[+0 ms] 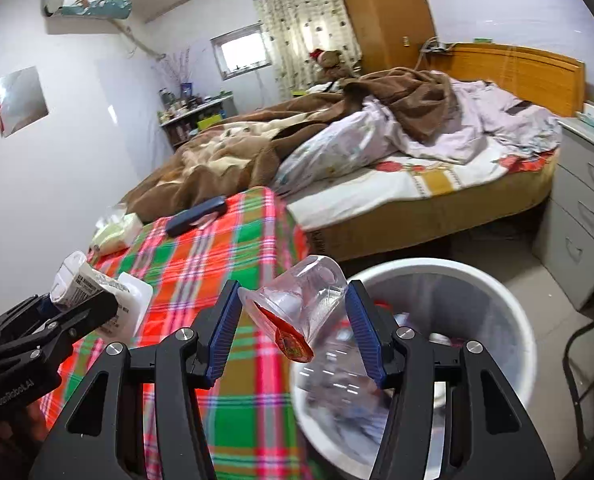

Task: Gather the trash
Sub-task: 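Carry the plastic cup and yogurt cup over the bin and open both tools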

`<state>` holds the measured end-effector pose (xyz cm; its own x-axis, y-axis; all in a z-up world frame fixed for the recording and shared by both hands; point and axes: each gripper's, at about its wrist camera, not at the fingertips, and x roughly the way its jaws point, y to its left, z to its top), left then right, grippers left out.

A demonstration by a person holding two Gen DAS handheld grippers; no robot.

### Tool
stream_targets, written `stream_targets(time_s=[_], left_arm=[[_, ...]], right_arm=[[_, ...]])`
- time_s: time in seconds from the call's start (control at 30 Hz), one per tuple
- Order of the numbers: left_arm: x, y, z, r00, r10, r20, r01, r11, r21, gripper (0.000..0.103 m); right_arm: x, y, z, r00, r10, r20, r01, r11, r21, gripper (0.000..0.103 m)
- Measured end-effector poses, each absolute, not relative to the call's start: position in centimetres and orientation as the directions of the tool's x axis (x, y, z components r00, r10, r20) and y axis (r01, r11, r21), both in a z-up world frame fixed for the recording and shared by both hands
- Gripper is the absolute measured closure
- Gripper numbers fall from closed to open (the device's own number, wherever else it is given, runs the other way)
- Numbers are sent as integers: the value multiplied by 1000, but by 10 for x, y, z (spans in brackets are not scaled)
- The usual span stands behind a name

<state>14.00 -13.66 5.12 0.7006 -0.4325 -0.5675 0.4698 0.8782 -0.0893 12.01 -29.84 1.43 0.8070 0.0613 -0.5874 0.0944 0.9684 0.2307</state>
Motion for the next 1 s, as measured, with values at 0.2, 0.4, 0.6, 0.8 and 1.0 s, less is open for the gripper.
stream_targets(time_s=[0.2, 0.4, 0.6, 0.8, 1.0], left_arm=[[130, -175, 42, 652, -484, -583, 530, 841, -104, 48], [127, -208, 28, 602, -520, -606, 579, 807, -118, 48], [126, -240, 16, 560, -534, -633, 615, 780, -113, 48], [132, -267, 3, 528, -528, -665, 637, 764, -100, 47], [139, -286, -8, 496, -531, -687, 653, 749, -108, 47]], right_arm=[[106, -328, 6, 802, -1, -598, 163, 962, 218, 48], [97, -354, -8, 779, -48, -625, 228, 951, 210, 48], [98, -368, -24, 746, -75, -662, 256, 950, 181, 48], [92, -383, -39, 707, -69, -704, 256, 953, 164, 48], [89, -389, -48, 674, -81, -734, 242, 963, 116, 48]])
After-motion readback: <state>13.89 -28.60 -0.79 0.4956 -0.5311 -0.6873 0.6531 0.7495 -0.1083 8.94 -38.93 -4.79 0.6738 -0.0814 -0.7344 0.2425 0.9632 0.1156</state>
